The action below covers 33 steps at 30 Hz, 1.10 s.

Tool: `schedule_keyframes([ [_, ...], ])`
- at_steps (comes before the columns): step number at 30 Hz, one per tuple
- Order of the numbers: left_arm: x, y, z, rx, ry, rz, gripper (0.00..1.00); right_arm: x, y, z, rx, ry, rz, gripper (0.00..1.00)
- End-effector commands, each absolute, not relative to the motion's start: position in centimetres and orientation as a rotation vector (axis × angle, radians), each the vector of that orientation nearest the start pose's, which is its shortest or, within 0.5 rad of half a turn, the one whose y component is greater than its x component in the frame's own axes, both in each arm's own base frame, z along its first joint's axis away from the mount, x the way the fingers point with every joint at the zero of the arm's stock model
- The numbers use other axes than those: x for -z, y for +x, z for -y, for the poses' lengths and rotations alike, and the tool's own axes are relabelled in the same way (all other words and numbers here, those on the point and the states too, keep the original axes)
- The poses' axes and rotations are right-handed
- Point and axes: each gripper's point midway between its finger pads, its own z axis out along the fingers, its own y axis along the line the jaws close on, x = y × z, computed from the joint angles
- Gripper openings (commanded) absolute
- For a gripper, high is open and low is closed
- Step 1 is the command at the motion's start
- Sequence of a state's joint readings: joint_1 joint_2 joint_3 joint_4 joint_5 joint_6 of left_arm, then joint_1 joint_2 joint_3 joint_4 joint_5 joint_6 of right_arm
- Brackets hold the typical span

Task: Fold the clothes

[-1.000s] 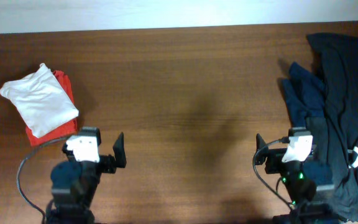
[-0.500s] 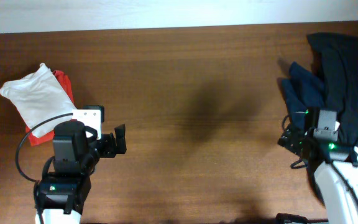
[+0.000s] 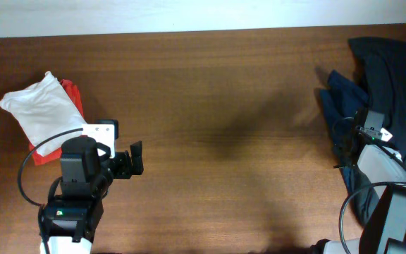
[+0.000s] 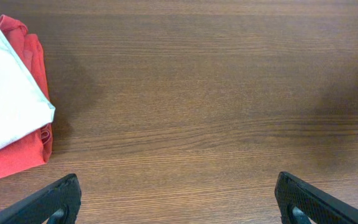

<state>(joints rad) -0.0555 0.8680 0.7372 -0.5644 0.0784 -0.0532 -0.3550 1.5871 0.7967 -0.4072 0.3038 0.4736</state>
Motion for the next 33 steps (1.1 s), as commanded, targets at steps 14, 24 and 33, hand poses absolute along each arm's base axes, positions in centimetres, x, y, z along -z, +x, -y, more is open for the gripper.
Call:
schedule_keyframes([
  [14,-19.7,29.0,3.0,0.164,0.029,-2.24,0.99,-1.4,27.9,17.2,0.491,1.201,-2.484,0.39],
  [24,-19.7,29.0,3.0,0.163,0.029,-2.24,0.99,-9.5,30.2,17.9,0.457,1.136,-2.408,0.04],
  [33,-19.7,29.0,3.0,0.163,0.03,-2.24,0.99,-18.5,33.8,2.3,-0.646,0.27,-2.466,0.04],
])
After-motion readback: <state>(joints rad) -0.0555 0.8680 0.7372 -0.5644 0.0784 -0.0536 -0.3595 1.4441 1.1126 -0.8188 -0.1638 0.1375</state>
